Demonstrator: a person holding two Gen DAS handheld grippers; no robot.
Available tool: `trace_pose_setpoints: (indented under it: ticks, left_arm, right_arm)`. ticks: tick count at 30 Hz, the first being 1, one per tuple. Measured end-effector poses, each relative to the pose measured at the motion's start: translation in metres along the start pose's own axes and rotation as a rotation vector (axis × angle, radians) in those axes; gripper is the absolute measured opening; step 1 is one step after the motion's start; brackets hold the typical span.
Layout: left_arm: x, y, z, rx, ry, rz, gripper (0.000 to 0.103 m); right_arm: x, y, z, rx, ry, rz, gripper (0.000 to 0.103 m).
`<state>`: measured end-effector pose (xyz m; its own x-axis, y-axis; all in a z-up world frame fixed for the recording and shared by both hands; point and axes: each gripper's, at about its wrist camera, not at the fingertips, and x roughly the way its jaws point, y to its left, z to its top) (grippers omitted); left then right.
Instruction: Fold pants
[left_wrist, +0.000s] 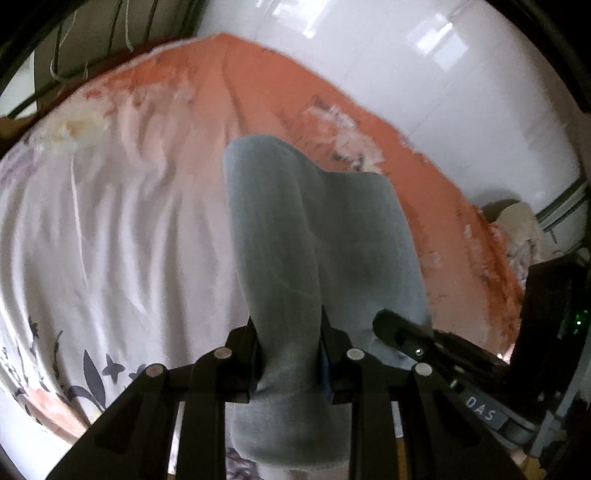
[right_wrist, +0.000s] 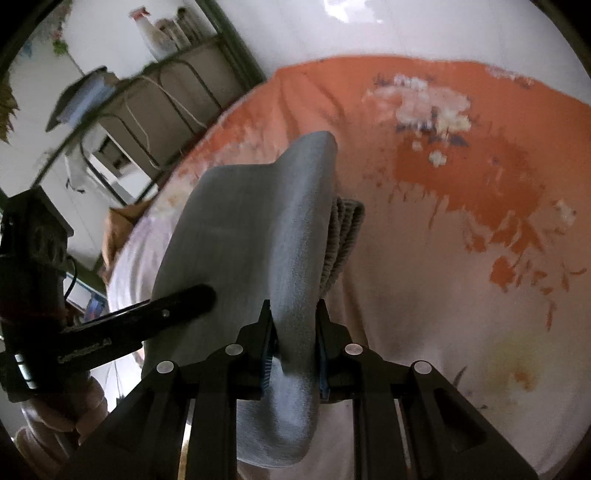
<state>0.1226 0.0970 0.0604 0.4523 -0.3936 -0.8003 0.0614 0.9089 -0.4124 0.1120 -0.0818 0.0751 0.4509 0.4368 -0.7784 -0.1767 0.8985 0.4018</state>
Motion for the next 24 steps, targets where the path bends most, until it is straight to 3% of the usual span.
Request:
trace_pose_setpoints:
  ticks: [4, 8, 11, 15, 19, 21, 22, 24]
  left_arm:
    - [0.022, 0.016, -0.004, -0.027, 0.041, 0.021, 0.027]
    - [0.032, 0.023, -0.008, -0.004, 0.046, 0.051, 0.04]
    - [0.027, 0.024, -0.007, -0.009, 0.045, 0.063, 0.043]
    - [0.0, 0.021, -0.005, -0.009, -0.03, 0.112, 0.043]
    - [-0.016, 0.008, 0.007, 0.049, -0.1, 0.117, 0.042]
    - [-0.016, 0.003, 0.015, 0.068, -0.12, 0.104, 0.038]
    - [-0.013, 0.002, 0.017, 0.076, -0.126, 0.101, 0.026]
    - [0.001, 0.0, 0.023, 0.083, -0.104, 0.116, 0.02]
  right_arm:
    - [0.027, -0.005, -0.003, -0.026, 0.044, -0.03, 0.02]
    - [0.037, -0.007, -0.005, -0.077, 0.063, -0.072, 0.026]
    - [0.032, -0.008, -0.004, -0.081, 0.06, -0.085, 0.031]
    - [0.014, -0.006, -0.002, -0.082, 0.028, -0.128, 0.031]
    - [-0.009, 0.006, 0.014, -0.157, -0.068, -0.138, 0.031]
    - [-0.007, 0.013, 0.024, -0.194, -0.08, -0.116, 0.03]
    - [-0.002, 0.016, 0.032, -0.215, -0.07, -0.094, 0.028]
    - [0.01, 0.02, 0.04, -0.23, -0.051, -0.069, 0.023]
